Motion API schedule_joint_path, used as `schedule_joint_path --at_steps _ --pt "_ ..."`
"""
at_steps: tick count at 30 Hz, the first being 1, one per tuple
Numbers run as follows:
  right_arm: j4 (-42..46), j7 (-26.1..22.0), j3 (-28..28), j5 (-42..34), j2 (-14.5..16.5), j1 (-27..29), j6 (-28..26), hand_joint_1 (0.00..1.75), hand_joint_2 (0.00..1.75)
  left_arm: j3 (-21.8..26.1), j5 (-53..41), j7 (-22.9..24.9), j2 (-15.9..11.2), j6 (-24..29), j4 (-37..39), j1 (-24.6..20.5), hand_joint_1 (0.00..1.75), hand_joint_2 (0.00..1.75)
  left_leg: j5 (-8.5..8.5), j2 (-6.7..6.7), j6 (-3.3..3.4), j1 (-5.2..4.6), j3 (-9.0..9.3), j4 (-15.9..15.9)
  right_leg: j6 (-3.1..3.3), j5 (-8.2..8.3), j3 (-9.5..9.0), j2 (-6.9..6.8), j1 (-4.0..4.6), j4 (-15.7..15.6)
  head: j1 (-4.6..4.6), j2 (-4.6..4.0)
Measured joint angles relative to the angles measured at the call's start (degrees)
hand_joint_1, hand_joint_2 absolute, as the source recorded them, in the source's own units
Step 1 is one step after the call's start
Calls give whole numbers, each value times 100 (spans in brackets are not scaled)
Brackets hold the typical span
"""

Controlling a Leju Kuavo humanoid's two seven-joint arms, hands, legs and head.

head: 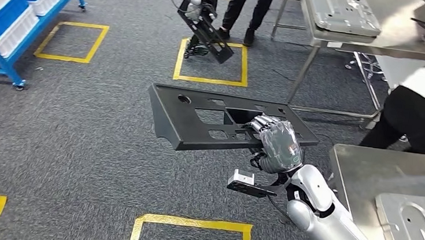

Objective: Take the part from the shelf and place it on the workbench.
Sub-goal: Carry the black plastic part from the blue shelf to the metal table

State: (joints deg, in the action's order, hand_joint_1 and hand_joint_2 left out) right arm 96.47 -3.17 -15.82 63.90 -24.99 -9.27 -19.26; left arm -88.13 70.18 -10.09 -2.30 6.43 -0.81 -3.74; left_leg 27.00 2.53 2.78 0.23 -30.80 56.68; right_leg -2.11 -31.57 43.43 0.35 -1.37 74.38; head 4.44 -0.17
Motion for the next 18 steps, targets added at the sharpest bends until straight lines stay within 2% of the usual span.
schedule_joint_path --at_steps 1,2,3,4,5,6,8,9,11,12,13,14,15,16,17,18 --pt "-12 0 2 1 9 14 0 175 175 0 0 3 -2 0 0 -7 0 175 11 74 -11 -1 4 5 -14 98 -72 -28 -17 -102 1 0" --pt "-19 0 5 1 16 21 0 175 175 0 0 3 -2 0 0 -16 0 175 27 138 -31 1 12 17 -23 272 -266 -96 -28 -436 1 0" --pt "-24 0 14 1 22 23 0 175 175 -1 0 4 -2 0 1 -23 0 175 52 202 -60 -3 21 37 -24 419 -497 -231 -28 -858 1 0" --pt "-27 0 23 1 29 23 -1 175 175 -1 0 4 -4 0 1 -29 0 175 83 258 -97 -14 30 64 -10 532 -692 -338 -15 -1213 0 0" --pt "-28 0 33 1 35 24 -2 175 175 -2 0 4 -6 0 2 -32 0 175 112 305 -134 -25 38 84 14 583 -814 -413 4 -1439 -1 0" --pt "-29 -1 42 1 39 26 -3 175 175 -3 -1 4 -8 0 2 -38 0 175 136 356 -169 -37 50 94 44 578 -849 -427 28 -1518 -1 0" --pt "-28 -2 54 2 44 34 -5 175 175 -4 -10 4 -7 -2 2 -57 0 175 171 444 -237 -30 81 93 114 589 -841 -282 42 -1514 -2 0" --pt "-27 -3 60 2 44 36 -7 175 175 -5 -16 4 -5 -3 2 -67 0 175 217 386 -270 -12 85 129 150 596 -845 -216 35 -1525 -2 0" --pt "-25 -5 68 3 49 28 -11 175 175 -5 -22 3 -1 -3 2 -74 0 175 467 82 -315 27 -54 483 224 612 -857 -98 15 -1549 -3 0" --pt "-26 -5 70 3 54 24 -13 175 175 -5 -22 3 0 -3 2 -68 0 175 658 -89 -322 35 -213 831 246 612 -855 -41 22 -1550 -3 0" --pt "-27 -6 71 3 62 23 -13 175 175 -5 -21 3 1 -2 2 -60 0 175 845 -177 -322 38 -418 1244 262 611 -852 25 34 -1547 -3 0" --pt "-28 -7 70 3 69 27 -13 175 175 -6 -21 4 1 -2 2 -50 0 175 965 -210 -318 36 -609 1605 270 610 -850 100 47 -1543 -3 0" --pt "-29 -7 70 3 75 31 -13 175 175 -6 -21 4 1 -2 2 -42 0 175 966 -221 -308 35 -728 1793 273 609 -850 181 59 -1538 -3 0" --pt "-30 -7 70 3 79 34 -13 175 175 -6 -20 4 1 -2 2 -39 0 175 842 -235 -290 35 -742 1747 276 609 -853 267 68 -1531 -2 0" --pt "-29 -6 70 3 80 34 -13 175 175 -6 -20 4 1 -2 2 -36 0 175 625 -272 -267 35 -649 1479 274 607 -857 351 71 -1524 -2 0" --pt "-29 -6 70 4 82 34 -13 175 175 -6 -20 4 -1 -2 2 -35 0 175 379 -375 -239 35 -486 1059 270 605 -859 431 68 -1517 -2 0"
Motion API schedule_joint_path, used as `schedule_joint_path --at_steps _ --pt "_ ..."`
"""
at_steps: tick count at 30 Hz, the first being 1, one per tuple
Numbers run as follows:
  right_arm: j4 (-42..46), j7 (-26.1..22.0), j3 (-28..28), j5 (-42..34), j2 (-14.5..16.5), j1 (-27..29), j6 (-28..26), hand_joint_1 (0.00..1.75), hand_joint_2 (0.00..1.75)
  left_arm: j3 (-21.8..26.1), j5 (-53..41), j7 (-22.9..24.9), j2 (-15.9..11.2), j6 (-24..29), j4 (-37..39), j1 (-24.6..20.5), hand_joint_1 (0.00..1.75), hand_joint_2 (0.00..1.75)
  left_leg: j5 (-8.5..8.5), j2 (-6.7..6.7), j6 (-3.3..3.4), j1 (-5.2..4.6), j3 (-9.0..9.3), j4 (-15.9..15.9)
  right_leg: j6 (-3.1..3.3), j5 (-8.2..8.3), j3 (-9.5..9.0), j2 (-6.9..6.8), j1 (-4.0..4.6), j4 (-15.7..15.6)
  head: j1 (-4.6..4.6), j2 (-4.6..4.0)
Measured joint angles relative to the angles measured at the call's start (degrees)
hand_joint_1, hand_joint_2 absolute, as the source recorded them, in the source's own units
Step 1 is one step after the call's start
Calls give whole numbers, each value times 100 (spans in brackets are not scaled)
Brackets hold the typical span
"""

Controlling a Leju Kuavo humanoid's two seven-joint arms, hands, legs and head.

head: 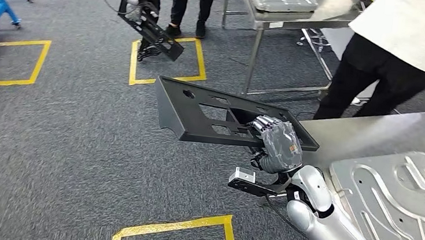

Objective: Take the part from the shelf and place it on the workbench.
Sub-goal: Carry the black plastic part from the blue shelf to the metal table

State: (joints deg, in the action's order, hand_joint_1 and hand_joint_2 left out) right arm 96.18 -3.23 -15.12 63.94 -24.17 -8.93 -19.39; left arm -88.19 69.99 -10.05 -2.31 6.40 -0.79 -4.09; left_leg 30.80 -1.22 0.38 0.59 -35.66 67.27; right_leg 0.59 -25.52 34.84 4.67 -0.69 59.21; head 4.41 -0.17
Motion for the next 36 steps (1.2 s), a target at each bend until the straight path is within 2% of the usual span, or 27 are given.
schedule_joint_path --at_steps 1,3,4,5,6,7,9,10,11,12,13,14,16,18,19,21,22,23,25,26,27,28,29,30,32,34,36 --pt "1 -1 0 3 1 -2 0 175 175 0 -1 -1 -2 0 0 -1 0 175 -174 -140 23 3 156 -389 -12 -1 7 73 0 12 1 0" --pt "2 -14 -2 15 3 2 1 175 175 -1 -3 1 -5 -1 0 -5 0 175 -306 -327 50 -3 330 -817 -61 9 42 202 -17 23 1 0" --pt "3 -20 -3 23 4 14 2 175 175 -2 -5 3 -5 -2 0 -14 0 175 -297 -318 61 -15 348 -844 -101 25 60 268 -30 15 1 0" --pt "4 -26 -4 28 4 32 2 175 175 -3 -10 8 -2 -2 0 -20 0 175 -316 -250 83 -21 366 -871 -146 43 74 332 -41 -1 1 0" --pt "7 -27 -4 34 4 53 2 175 175 -5 -14 11 7 -1 -1 -26 0 175 -341 -179 117 -20 390 -909 -175 38 87 298 -45 9 1 0" --pt "12 -27 -4 44 3 68 3 175 175 -7 -17 17 15 0 -1 -28 0 175 -370 -102 160 -18 410 -953 -200 -12 125 174 -36 77 2 0" --pt "25 -22 -7 77 4 71 8 175 175 -10 -20 24 33 8 -2 -18 0 175 -403 57 223 -19 432 -1017 -224 -300 343 -215 -15 544 3 0" --pt "31 -17 -9 94 4 64 15 175 175 -11 -20 26 38 19 -2 -10 0 175 -401 133 241 -29 431 -1023 -243 -486 519 -344 -16 909 6 0" --pt "32 -11 -10 106 5 61 22 175 175 -15 -20 26 43 34 -3 -4 0 175 -395 214 246 -36 427 -1021 -265 -627 684 -397 -29 1257 4 0" --pt "32 -6 -11 116 4 58 28 175 175 -20 -20 26 52 51 -5 -4 0 175 -387 295 247 -39 427 -1019 -285 -676 781 -420 -45 1470 4 0" --pt "33 -4 -11 136 3 48 28 175 175 -27 -20 26 63 66 -7 -7 0 175 -378 376 242 -39 429 -1014 -304 -618 773 -442 -61 1477 5 0" --pt "39 3 -11 183 -2 26 4 175 175 -35 -21 26 76 79 -8 -14 0 175 -365 450 227 -36 434 -1004 -321 -471 649 -484 -75 1260 4 0" --pt "96 64 -10 263 -53 -89 -113 175 175 -51 -39 20 111 108 -10 -29 0 175 -318 580 178 -46 436 -955 -332 -149 244 -702 -72 522 5 0" --pt "269 153 25 99 -254 -364 -125 175 175 -69 -65 15 151 144 -12 -45 0 175 -264 698 117 -84 428 -888 -280 -33 56 -834 -50 108 1 0" --pt "378 167 90 -63 -402 -543 -36 175 175 -80 -72 15 177 166 -13 -54 0 175 -245 756 87 -106 428 -870 -240 -48 67 -813 -30 86 0 0" --pt "571 104 318 -276 -665 -803 178 175 175 -102 -73 21 230 197 -16 -82 0 175 -208 829 34 -89 445 -852 -167 -29 80 -669 -40 73 0 0" --pt "649 51 457 -320 -761 -860 248 175 175 -108 -71 26 256 207 -19 -91 0 175 -149 751 5 -70 433 -795 -132 -19 68 -609 -44 54 0 0" --pt "719 7 588 -340 -830 -870 272 175 175 -112 -67 29 276 213 -22 -95 0 175 -40 614 -17 -48 377 -648 -98 -8 54 -558 -53 34 -1 0" --pt "835 -43 845 -389 -929 -786 241 175 175 -114 -59 36 308 217 -27 -84 0 175 329 284 -37 -27 67 33 -52 -5 42 -459 -43 21 -2 0" --pt "875 -55 964 -413 -963 -721 214 175 175 -114 -57 38 319 218 -28 -72 0 175 498 207 -34 -25 -136 444 -39 -7 42 -401 -30 24 -3 0" --pt "908 -69 1072 -432 -994 -650 193 175 175 -114 -57 40 323 219 -28 -59 0 175 583 175 -26 -25 -298 758 -34 -10 40 -331 -16 28 -2 0" --pt "930 -83 1156 -440 -1023 -593 181 175 175 -115 -57 41 325 219 -28 -45 0 175 539 164 -11 -26 -364 855 -32 -11 38 -252 -5 34 -2 0" --pt "951 -95 1219 -444 -1049 -548 176 175 175 -115 -57 43 326 219 -28 -35 0 175 377 142 12 -27 -316 707 -32 -11 35 -167 0 41 -2 0" --pt "971 -104 1266 -448 -1073 -513 175 175 175 -116 -57 45 327 221 -28 -29 0 175 142 82 39 -28 -175 360 -33 -12 32 -79 -1 49 -2 0" --pt "1007 -111 1329 -453 -1108 -457 165 175 175 -116 -57 48 325 225 -28 -23 0 175 -210 -218 87 -22 160 -426 -49 -10 49 81 -13 67 -1 0" --pt "1046 -107 1393 -454 -1145 -344 137 175 175 -115 -45 48 323 226 -28 -26 0 175 -288 -388 111 -33 310 -765 -113 13 86 228 -44 61 -1 0" --pt "1113 -104 1496 -449 -1201 -140 106 175 175 -114 -27 51 332 226 -28 -35 0 175 -318 -262 146 -37 343 -832 -204 43 106 358 -71 22 -2 0"
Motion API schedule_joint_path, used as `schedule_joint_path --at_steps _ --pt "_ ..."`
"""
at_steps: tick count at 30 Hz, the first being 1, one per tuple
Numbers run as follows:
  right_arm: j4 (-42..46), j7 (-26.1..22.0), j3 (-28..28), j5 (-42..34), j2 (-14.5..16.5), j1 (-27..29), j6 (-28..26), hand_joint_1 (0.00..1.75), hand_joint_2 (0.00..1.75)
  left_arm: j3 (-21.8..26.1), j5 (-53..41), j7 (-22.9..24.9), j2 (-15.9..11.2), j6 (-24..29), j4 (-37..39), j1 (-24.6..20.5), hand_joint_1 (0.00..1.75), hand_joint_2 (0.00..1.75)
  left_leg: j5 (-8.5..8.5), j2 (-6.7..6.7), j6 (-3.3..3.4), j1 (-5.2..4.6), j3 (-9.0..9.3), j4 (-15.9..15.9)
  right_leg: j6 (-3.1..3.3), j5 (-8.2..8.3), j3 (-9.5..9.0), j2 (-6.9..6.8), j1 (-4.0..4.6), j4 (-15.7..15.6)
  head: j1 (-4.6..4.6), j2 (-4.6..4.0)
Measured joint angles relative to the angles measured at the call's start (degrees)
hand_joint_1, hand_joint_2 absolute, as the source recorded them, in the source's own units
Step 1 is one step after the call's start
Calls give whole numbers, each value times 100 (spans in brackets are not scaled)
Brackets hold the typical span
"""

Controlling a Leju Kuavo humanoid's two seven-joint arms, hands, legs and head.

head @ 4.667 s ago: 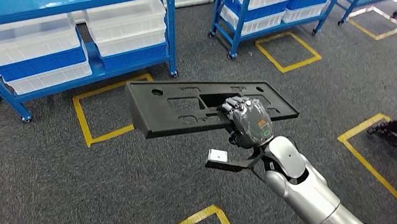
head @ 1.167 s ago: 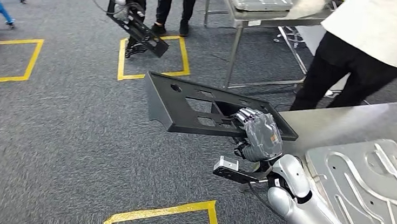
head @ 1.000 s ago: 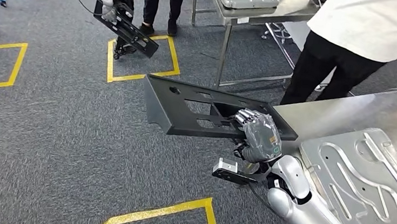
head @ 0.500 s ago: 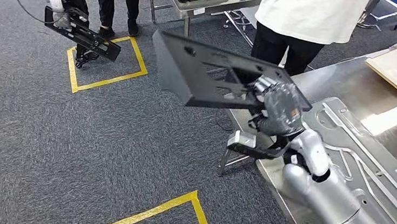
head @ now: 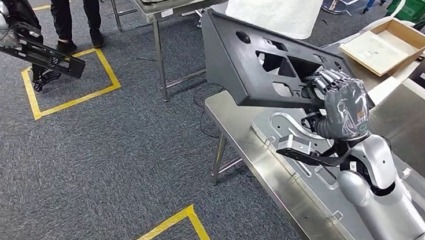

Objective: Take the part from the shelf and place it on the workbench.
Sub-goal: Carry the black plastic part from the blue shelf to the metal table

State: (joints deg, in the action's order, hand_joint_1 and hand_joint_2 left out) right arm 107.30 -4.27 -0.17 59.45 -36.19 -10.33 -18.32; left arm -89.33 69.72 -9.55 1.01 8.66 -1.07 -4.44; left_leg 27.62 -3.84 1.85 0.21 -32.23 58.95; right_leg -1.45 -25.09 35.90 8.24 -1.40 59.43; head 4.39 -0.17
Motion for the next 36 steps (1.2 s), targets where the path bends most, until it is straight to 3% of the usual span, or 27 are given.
schedule_joint_path --at_steps 2,4,5,6,7,8,10,12,13,15,16,17,18,20,21,22,23,24,25,27,28,30,31,33,35,36 --pt "73 -1 149 22 -45 202 -44 175 175 0 8 2 13 -3 1 7 0 175 -61 159 74 18 48 -114 -47 -110 65 -187 13 125 3 0" --pt "116 -2 286 48 -54 337 -89 175 175 -1 7 2 19 -16 3 31 0 175 -96 329 127 13 71 -183 -71 -435 320 -579 24 684 7 0" --pt "124 -3 333 55 -52 398 -97 175 175 -1 5 2 19 -27 4 42 0 175 -94 409 135 5 69 -186 -89 -604 496 -698 15 1059 6 0" --pt "128 -4 368 56 -50 468 -102 175 175 -2 1 1 20 -38 4 48 0 175 -88 489 135 -2 67 -184 -109 -707 635 -760 2 1360 7 0" --pt "130 -5 398 57 -49 541 -101 175 175 -3 -5 0 21 -48 4 47 0 175 -80 568 131 -6 67 -182 -128 -710 687 -790 -12 1483 7 0" --pt "132 -5 429 57 -49 606 -97 175 175 -4 -14 -2 26 -57 4 39 0 175 -69 644 121 -5 71 -177 -145 -607 618 -816 -26 1372 8 0" --pt "150 -5 515 57 -49 711 -83 175 175 -10 -28 -10 36 -69 4 22 0 175 -32 780 79 -5 82 -147 -162 -277 212 -978 -37 624 7 0" --pt "180 -3 616 57 -49 810 -35 175 175 -13 -30 -17 40 -74 5 16 0 175 21 886 13 -27 98 -99 -121 -94 -98 -1157 -11 47 6 0" --pt "192 1 653 58 -49 860 3 175 175 -13 -25 -19 40 -76 6 14 0 175 41 934 -22 -39 111 -87 -83 -88 -133 -1185 9 -33 6 0" --pt "206 27 699 83 -49 966 115 175 175 -14 -4 -19 43 -79 7 2 0 175 68 1039 -85 -44 149 -89 -6 -75 -119 -1055 19 -11 5 0" --pt "212 60 715 121 -49 1019 185 175 175 -14 7 -15 45 -78 7 -5 0 175 106 1022 -119 -34 160 -60 28 -67 -119 -995 9 -22 5 0" --pt "221 115 725 188 -49 1056 273 175 175 -15 17 -8 48 -78 7 -9 0 175 198 922 -148 -21 129 49 70 -57 -122 -937 -3 -34 4 0" --pt "229 189 726 280 -49 1079 372 175 175 -15 30 3 51 -77 7 -7 0 175 348 775 -172 -6 38 268 112 -45 -123 -884 -16 -44 4 0" --pt "228 380 690 545 -47 1078 605 175 175 -15 51 32 59 -77 7 -1 0 175 745 487 -191 12 -329 1038 173 -29 -99 -768 -3 -45 3 0" --pt "212 473 646 686 -47 1060 714 175 175 -15 57 43 62 -77 7 2 0 175 877 439 -192 14 -514 1405 188 -22 -85 -698 11 -42 3 0" --pt "184 557 585 817 -47 1036 808 175 175 -15 57 51 63 -78 7 5 0 175 903 420 -185 13 -630 1618 196 -18 -76 -621 26 -37 3 0" --pt "147 625 514 913 -47 1006 876 175 175 -15 57 57 65 -78 7 5 0 175 807 410 -168 11 -634 1596 199 -15 -71 -543 39 -31 4 0" --pt "105 678 439 984 -46 969 926 175 175 -15 57 62 66 -79 7 4 0 175 616 378 -140 9 -528 1347 198 -12 -71 -466 49 -24 4 0" --pt "61 716 366 1027 -44 928 956 175 175 -15 57 66 66 -79 7 2 0 175 384 290 -101 4 -347 948 194 -10 -70 -393 54 -16 4 0" --pt "-31 785 231 1080 -25 829 992 175 175 -15 57 67 64 -79 13 -5 0 175 102 53 -31 -2 -23 224 160 4 -54 -256 60 1 4 0" --pt "-77 822 168 1116 -12 783 1010 175 175 -15 57 64 64 -79 15 -13 0 175 61 -19 -12 -10 54 43 129 15 -42 -197 51 2 4 0" --pt "-166 910 48 1225 11 732 1041 175 175 -16 56 60 67 -79 17 -43 0 175 50 40 8 -25 90 -44 49 51 -19 -76 30 -23 5 0" --pt "-208 951 -5 1283 18 724 1049 175 175 -16 55 59 77 -79 17 -59 0 175 19 108 32 -18 108 -83 20 56 -6 -81 22 -19 4 0" --pt "-283 1005 -89 1357 31 682 1053 175 175 -17 52 63 95 -75 17 -70 0 175 -54 253 98 8 139 -180 -17 -94 113 -330 42 198 14 0" --pt "-369 1029 -167 1378 56 608 1056 175 175 -17 49 85 102 -58 17 -54 0 175 -83 405 136 11 138 -219 -53 -444 410 -668 39 820 21 0" --pt "-425 1033 -213 1380 75 583 1057 175 175 -17 49 101 102 -47 17 -47 0 175 -81 482 139 9 131 -218 -84 -589 576 -739 18 1170 18 0"
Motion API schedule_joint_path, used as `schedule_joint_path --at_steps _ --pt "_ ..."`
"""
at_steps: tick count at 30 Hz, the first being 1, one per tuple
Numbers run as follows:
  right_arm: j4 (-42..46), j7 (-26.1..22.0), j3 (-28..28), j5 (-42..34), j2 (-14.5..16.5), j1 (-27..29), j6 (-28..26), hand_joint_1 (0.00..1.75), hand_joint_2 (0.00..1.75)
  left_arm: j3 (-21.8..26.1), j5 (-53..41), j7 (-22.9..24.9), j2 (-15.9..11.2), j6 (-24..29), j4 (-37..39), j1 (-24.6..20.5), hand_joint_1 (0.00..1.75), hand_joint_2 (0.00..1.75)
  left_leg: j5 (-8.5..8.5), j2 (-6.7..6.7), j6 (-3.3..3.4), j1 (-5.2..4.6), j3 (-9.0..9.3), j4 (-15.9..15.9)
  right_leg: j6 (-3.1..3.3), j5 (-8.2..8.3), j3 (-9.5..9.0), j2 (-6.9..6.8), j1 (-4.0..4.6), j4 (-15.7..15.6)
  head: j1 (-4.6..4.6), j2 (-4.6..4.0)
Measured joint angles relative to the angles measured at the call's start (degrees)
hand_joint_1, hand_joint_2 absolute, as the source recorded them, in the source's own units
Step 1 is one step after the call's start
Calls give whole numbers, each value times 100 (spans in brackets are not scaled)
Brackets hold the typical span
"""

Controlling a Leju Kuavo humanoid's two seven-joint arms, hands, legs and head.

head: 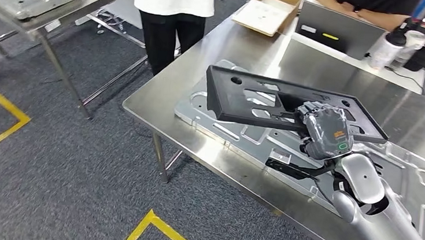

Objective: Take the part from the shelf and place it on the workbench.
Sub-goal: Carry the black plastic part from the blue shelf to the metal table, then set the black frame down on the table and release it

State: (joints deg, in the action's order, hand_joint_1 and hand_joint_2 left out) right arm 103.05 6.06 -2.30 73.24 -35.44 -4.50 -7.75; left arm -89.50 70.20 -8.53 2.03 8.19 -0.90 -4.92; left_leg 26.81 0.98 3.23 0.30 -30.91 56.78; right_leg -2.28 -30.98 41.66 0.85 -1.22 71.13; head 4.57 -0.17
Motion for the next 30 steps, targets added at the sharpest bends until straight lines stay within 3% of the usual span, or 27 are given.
schedule_joint_path --at_steps 1,2,3,5,7,8,10,11,13,14,16,17,18,20,22,26,30 --pt "-58 2 -45 0 17 -12 2 175 175 0 1 15 1 8 -1 2 0 175 7 74 -5 0 -4 3 -31 -57 109 -35 -25 229 1 0" --pt "-114 2 -90 0 31 -19 4 175 175 0 3 25 7 13 -1 0 0 175 19 146 -17 3 -5 10 -61 -8 122 -59 -53 260 2 0" --pt "-162 2 -129 0 40 -31 5 175 175 0 5 32 15 14 -2 -4 0 175 37 215 -35 11 -4 24 -90 137 17 -98 -78 64 2 0" --pt "-244 3 -192 0 58 -89 16 175 175 0 8 40 27 18 -1 -14 0 175 98 334 -103 12 3 81 -120 467 -376 -322 -95 -668 3 0" --pt "-349 10 -251 0 102 -179 48 175 175 0 15 49 25 24 0 -27 0 175 169 437 -189 -15 18 146 -63 581 -585 -491 -70 -1093 1 0" --pt "-407 18 -285 4 130 -220 69 175 175 0 19 53 23 28 1 -36 0 175 193 489 -226 -29 32 154 -13 555 -581 -490 -49 -1105 -1 0" --pt "-507 63 -358 36 178 -283 99 175 175 0 33 57 27 31 0 -62 0 175 233 578 -292 -22 73 154 77 562 -571 -353 -49 -1110 -1 0" --pt "-549 95 -392 67 200 -318 105 175 175 0 44 58 28 33 -1 -72 0 175 283 535 -324 -6 74 194 118 568 -576 -296 -54 -1118 -1 0" --pt "-620 152 -446 126 246 -392 107 175 175 0 66 58 31 39 -2 -82 0 175 548 262 -365 24 -88 590 195 586 -583 -198 -70 -1142 -3 0" --pt "-656 168 -474 148 278 -425 106 175 175 0 73 58 31 42 -2 -79 0 175 733 103 -369 30 -261 952 222 588 -577 -159 -61 -1143 -3 0" --pt "-742 183 -544 187 345 -469 106 175 175 0 77 63 32 45 -2 -62 0 175 979 -37 -361 29 -633 1651 252 591 -568 -71 -32 -1141 -3 0" --pt "-788 184 -579 205 375 -477 106 175 175 0 77 66 31 45 -2 -54 0 175 946 -49 -348 28 -718 1766 258 590 -569 -28 -17 -1138 -3 0" --pt "-832 187 -609 220 394 -487 106 175 175 0 77 68 31 47 -2 -49 0 175 804 -53 -325 25 -706 1668 259 591 -571 14 -4 -1134 -3 0" --pt "-925 200 -652 249 432 -546 114 175 175 -1 75 70 27 59 -2 -50 0 175 370 -87 -252 11 -451 989 256 592 -573 74 6 -1124 -3 0" --pt "-1057 215 -689 298 487 -646 136 175 175 -2 66 75 18 75 -2 -65 0 175 121 -142 -193 -14 -222 389 218 599 -556 119 23 -1111 -2 0" --pt "-1276 258 -762 362 569 -750 173 175 175 -2 39 82 25 81 -6 -87 0 175 67 -171 -201 -34 -178 214 208 601 -548 125 33 -1123 0 0" --pt "-1573 311 -843 494 651 -935 282 175 175 -2 19 84 20 80 -9 -92 0 175 43 -175 -164 -39 -190 217 151 656 -563 122 28 -1181 1 0"
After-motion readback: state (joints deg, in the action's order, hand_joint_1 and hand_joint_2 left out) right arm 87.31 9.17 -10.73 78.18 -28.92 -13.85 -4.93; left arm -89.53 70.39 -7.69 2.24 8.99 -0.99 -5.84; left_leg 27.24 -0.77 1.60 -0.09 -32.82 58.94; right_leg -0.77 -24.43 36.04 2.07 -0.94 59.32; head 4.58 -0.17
